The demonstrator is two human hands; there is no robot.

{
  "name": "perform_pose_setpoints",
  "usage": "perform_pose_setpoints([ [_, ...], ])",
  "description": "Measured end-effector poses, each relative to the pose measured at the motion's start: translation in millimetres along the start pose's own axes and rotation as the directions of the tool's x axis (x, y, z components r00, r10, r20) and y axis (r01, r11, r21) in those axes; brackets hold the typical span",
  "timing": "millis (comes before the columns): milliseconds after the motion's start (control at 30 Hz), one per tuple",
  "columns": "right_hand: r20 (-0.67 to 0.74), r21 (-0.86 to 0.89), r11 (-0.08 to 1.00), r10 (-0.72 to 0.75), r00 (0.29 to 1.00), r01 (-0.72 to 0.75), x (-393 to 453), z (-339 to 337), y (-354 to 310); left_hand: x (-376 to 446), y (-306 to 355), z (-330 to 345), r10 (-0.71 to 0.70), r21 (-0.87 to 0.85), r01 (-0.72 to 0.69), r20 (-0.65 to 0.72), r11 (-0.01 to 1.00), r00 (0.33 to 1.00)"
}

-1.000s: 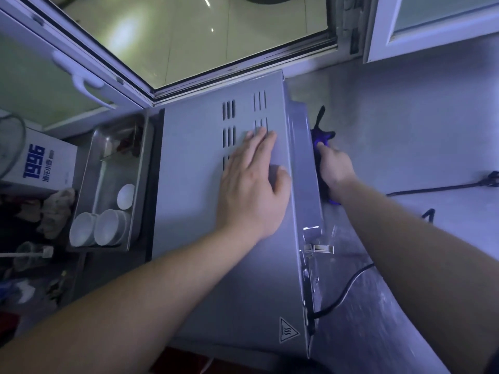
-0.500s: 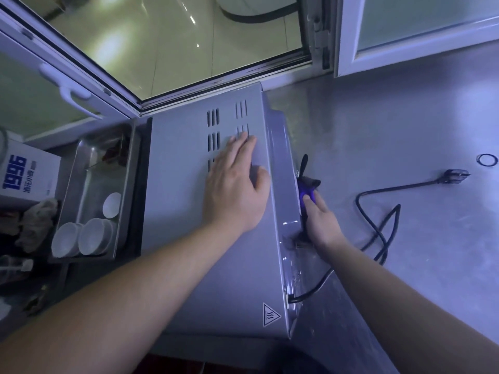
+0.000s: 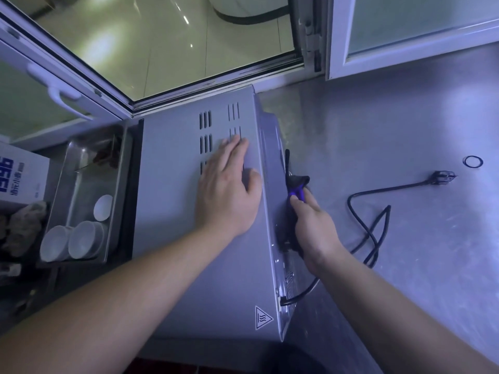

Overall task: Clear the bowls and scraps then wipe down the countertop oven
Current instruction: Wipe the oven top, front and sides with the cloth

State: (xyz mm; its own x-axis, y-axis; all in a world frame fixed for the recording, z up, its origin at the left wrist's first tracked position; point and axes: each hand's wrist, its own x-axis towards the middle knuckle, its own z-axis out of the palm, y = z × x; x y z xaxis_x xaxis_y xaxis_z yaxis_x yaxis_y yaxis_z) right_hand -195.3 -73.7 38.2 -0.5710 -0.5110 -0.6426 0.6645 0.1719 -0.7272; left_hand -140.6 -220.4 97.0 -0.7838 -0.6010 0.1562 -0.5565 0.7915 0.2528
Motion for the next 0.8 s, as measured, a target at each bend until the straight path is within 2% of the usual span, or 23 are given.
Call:
perform_pose_setpoints([
  [100,-0.004,-0.078,0.996,-0.040,0.999,0.039,16.8,5.5,-21.8,0.4,0.0,0.2,-0.001,0.002,0.001,0.001,1.000,1.000],
  [300,0.002,-0.085,0.993,-0.088,0.996,0.088,86.7,24.5,-74.8,0.2,-1.0,2.1,0.000,0.000,0.000,-0.014,1.000,1.000],
  [400,-0.001,-0.150,0.974,-0.174,0.985,0.172,112.6,34.2,-107.9,1.0,0.6,1.9,-0.008,-0.013,0.008,-0.018,1.000,1.000],
  [500,0.038,-0.312,0.905,-0.291,0.956,0.288,126.6,43.3,-125.0,0.9,0.3,0.7,-0.006,-0.015,0.006,-0.022,1.000,1.000],
  [567,0.072,-0.351,0.868,-0.350,0.934,0.352,126.8,43.3,-119.6,1.3,-0.6,0.3,-0.007,-0.014,0.007,-0.025,1.000,1.000],
  [700,0.158,-0.427,0.735,-0.513,0.844,0.527,108.6,35.1,-90.3,0.9,0.1,0.4,-0.004,-0.007,0.004,-0.041,1.000,0.999],
  [800,0.202,-0.480,0.644,-0.580,0.789,0.597,84.4,23.0,-56.9,0.9,-0.6,2.0,0.000,-0.002,0.000,-0.043,1.000,0.999],
])
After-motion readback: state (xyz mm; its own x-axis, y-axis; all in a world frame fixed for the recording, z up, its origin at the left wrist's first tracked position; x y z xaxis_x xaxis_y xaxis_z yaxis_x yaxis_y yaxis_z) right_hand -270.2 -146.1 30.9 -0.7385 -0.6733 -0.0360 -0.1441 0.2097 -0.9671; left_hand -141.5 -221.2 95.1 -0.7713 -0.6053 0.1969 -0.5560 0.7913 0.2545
